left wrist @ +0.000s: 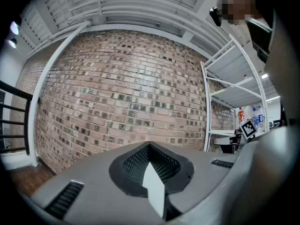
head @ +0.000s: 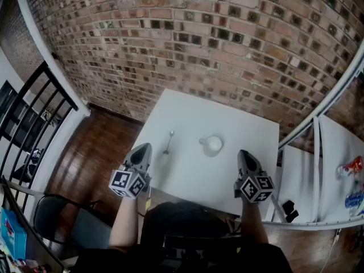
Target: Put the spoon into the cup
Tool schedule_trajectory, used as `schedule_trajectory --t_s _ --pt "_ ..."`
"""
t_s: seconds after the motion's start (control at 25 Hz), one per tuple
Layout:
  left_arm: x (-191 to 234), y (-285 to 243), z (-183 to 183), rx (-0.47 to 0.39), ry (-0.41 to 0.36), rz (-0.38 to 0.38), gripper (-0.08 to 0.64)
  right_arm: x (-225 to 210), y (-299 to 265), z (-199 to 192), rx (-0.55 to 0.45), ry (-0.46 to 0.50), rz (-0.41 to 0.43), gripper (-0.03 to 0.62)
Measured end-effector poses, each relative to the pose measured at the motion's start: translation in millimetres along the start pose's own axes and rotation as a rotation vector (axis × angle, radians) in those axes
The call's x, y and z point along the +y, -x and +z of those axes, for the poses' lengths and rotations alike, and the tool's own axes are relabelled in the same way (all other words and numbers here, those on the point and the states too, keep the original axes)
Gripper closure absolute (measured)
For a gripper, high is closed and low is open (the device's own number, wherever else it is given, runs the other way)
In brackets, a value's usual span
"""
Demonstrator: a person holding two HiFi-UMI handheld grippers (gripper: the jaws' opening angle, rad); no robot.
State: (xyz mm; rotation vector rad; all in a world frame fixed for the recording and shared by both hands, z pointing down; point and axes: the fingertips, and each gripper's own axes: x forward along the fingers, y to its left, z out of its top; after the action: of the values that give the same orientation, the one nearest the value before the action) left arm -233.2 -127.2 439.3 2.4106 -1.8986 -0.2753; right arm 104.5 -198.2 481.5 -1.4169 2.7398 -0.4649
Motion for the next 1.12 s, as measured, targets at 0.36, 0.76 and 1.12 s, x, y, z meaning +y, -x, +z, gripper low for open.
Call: schedule_trajectory --t_s 0.36,0.76,1.12 --pt "-4.2 -15.6 -33.1 0.074 -0.01 0.015 0.555 25.3 -21.3 -4.2 0.052 0.064 0.101 0.588" --pt "21.4 -54.5 -92.2 0.25 0.029 0.085 0.557 1.1 -15.7 -27.1 0.092 0.017 0.076 0.588" --pt "27.0 -65.7 -180.4 0.47 0.027 0.143 0.335 -14.0 -1.2 -21.1 0.063 -0.004 0.065 0.588"
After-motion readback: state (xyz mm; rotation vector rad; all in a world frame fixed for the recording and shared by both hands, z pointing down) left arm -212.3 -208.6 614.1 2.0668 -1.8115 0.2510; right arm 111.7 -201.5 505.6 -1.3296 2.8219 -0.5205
